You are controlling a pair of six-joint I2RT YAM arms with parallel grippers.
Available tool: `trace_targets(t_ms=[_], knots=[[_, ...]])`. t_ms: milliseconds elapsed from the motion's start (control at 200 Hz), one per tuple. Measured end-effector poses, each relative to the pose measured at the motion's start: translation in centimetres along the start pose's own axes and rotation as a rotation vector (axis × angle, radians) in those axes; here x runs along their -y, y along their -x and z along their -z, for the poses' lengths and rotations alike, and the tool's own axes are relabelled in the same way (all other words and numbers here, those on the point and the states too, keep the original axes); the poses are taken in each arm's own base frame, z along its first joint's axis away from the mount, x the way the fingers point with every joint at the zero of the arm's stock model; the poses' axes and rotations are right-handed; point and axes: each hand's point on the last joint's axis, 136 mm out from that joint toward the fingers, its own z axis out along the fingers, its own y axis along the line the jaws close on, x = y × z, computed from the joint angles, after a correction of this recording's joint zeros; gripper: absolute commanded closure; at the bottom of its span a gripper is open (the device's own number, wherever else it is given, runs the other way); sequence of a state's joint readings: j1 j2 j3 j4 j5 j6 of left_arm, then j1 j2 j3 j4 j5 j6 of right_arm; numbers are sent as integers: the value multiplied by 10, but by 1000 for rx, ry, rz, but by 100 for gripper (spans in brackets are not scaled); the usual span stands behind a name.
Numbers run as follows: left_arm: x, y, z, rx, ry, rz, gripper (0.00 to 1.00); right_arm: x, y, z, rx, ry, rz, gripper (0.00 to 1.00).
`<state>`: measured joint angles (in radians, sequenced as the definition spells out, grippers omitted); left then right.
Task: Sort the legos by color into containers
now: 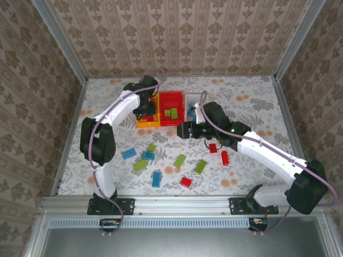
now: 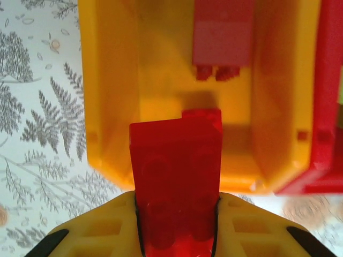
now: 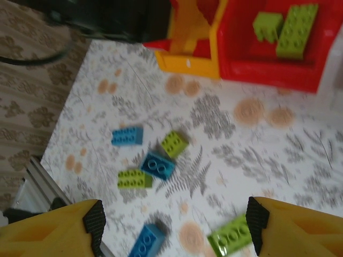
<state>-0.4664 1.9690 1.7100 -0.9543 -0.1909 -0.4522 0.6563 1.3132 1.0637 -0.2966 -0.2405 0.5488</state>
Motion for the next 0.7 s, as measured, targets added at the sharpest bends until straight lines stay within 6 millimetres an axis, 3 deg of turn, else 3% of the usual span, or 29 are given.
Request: trace_targets(t_ms=[110,260,490,700], knots=[[-4,10,-20,-20,24,-2,77,-6,10,-1,27,17,12,26],[-11,20,-34,-30,48,-2,74,-3,9,-6,18,10,7,26],[-13,20,-41,-41,58,-17,54,4,9,-10,10,-6,-2,24],[-11,20,-41,-40,49,-20,50,11,10,-9,9,-23,-4,23]])
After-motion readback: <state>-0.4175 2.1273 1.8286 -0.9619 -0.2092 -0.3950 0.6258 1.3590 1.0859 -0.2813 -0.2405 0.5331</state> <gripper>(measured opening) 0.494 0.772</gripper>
